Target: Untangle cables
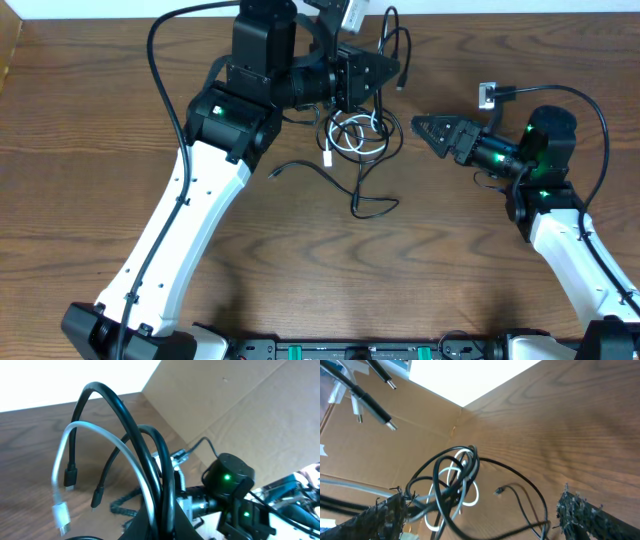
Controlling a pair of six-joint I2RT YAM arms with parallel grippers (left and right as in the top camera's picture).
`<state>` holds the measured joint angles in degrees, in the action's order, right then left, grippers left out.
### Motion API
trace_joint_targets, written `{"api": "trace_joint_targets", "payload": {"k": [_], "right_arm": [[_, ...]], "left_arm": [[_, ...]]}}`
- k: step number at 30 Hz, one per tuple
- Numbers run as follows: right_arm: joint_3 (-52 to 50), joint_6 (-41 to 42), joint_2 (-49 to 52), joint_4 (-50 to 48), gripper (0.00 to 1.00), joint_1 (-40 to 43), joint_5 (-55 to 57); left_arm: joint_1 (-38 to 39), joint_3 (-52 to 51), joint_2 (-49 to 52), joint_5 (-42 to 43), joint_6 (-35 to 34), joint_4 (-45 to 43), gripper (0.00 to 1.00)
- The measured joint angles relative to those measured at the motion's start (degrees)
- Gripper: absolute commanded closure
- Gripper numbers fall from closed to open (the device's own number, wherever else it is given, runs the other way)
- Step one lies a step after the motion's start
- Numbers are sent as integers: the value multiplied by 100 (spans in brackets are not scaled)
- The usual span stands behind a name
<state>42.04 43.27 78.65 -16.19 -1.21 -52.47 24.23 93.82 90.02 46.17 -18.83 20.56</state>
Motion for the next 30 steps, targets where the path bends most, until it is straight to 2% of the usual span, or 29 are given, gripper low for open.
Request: {"api": "trace_joint_targets", "payload": {"k": [2,5,12,14,15,17,23,27,30], "right_arm": [[0,72,0,-157,1,-48,33],[0,127,0,-236,1,-129,79],[0,-173,4,-201,16,-269,184],[0,-262,4,-197,25,-302,205],[0,-317,4,-177,34,-317,216],[0,-398,7,-155,46,-328,221],[0,-859,22,105,70,-356,238],[0,-1056,146,144,96,-363,240],[0,-1154,297,136,99,-363,238]], "left_arm": [[96,0,0,61,-28,-33,92],[304,0,0,127,-46,-221,93],[623,0,0,177,-50,-614,93],[695,0,0,177,-50,-688,92],[723,0,0,179,-50,-715,92],[750,0,0,181,-52,-776,92],[750,0,2,195,-66,-1064,92],[750,0,4,195,-63,-1172,93],[750,0,26,195,-66,-1174,92]]}}
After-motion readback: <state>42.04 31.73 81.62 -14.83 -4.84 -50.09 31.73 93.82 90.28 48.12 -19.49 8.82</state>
